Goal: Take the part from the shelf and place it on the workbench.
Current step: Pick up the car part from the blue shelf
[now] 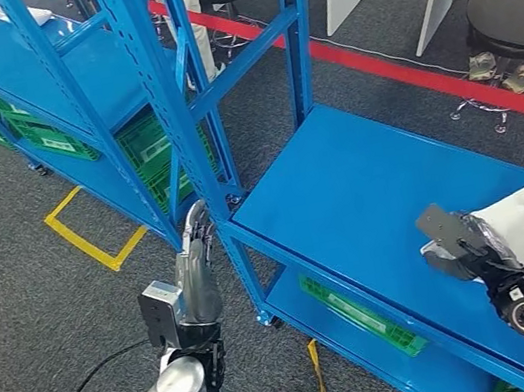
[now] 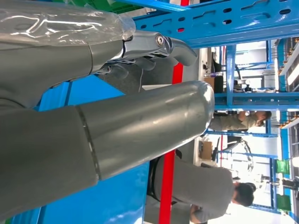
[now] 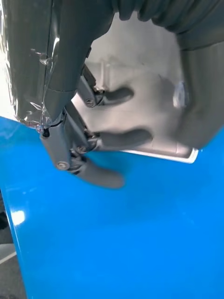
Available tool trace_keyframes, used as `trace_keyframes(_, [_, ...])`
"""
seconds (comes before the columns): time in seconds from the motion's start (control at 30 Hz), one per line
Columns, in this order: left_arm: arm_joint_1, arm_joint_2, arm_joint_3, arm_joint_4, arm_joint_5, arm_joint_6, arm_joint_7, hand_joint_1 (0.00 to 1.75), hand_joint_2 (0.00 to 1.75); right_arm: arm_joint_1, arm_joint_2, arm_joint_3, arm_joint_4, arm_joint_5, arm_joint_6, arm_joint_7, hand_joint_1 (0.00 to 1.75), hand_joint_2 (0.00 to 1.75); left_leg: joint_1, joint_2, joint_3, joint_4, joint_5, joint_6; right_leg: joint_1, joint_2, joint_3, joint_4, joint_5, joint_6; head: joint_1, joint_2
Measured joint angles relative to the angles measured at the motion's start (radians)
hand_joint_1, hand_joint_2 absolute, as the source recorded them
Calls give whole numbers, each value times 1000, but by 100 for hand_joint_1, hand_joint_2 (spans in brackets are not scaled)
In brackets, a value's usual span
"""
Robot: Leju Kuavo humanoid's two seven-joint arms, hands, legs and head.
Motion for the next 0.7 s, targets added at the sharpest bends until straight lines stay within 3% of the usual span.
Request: trace_keyframes(0.7, [32, 10, 0, 0, -4, -1, -18, 0, 0, -55, -11, 31, -89, 115, 204, 119, 0, 175, 0, 0, -2, 0, 0, 0, 0, 0, -2, 0, 0, 0, 0, 0])
